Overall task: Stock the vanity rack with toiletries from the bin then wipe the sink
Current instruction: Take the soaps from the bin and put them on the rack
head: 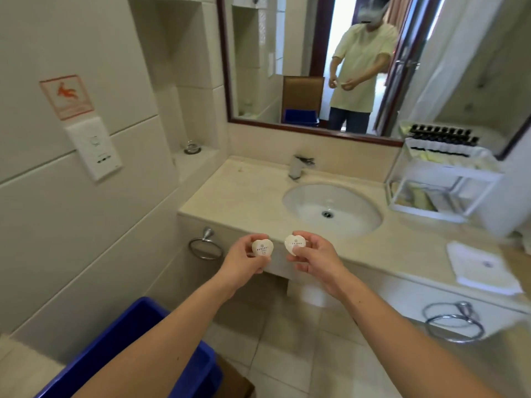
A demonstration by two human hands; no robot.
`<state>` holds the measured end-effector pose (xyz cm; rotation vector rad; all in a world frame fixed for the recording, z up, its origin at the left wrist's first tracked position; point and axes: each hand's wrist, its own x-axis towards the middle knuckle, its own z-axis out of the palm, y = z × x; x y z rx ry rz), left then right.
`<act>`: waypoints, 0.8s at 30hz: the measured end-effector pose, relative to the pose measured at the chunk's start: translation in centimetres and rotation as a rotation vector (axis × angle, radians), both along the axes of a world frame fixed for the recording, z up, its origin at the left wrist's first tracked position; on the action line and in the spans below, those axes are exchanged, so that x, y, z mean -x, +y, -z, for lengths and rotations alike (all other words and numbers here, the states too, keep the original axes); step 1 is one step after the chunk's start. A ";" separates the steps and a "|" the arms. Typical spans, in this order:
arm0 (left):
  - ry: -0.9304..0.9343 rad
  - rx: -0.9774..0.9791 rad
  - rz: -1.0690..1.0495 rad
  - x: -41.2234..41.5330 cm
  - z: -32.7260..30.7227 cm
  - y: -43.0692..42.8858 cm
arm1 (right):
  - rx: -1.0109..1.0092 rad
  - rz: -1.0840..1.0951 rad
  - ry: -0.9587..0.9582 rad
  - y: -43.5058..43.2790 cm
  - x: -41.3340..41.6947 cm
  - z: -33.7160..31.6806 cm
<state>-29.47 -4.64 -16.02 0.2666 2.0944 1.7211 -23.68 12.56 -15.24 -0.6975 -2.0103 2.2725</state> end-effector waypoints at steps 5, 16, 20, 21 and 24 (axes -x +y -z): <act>0.045 -0.027 0.079 -1.5 -0.9 9.7 | -0.009 0.082 0.027 9.2 -3.1 -1.0; 0.094 -0.052 0.254 -4.7 -1.9 26.1 | -0.078 0.257 0.086 24.0 -9.3 -2.4; 0.120 -0.043 0.321 -5.0 -2.5 30.5 | -0.079 0.328 0.103 27.8 -10.2 -2.7; 0.122 -0.036 0.331 -4.9 -2.6 31.5 | -0.080 0.346 0.104 28.7 -10.3 -2.7; 0.120 -0.028 0.360 -4.3 -2.7 34.4 | -0.084 0.383 0.108 31.3 -10.4 -2.8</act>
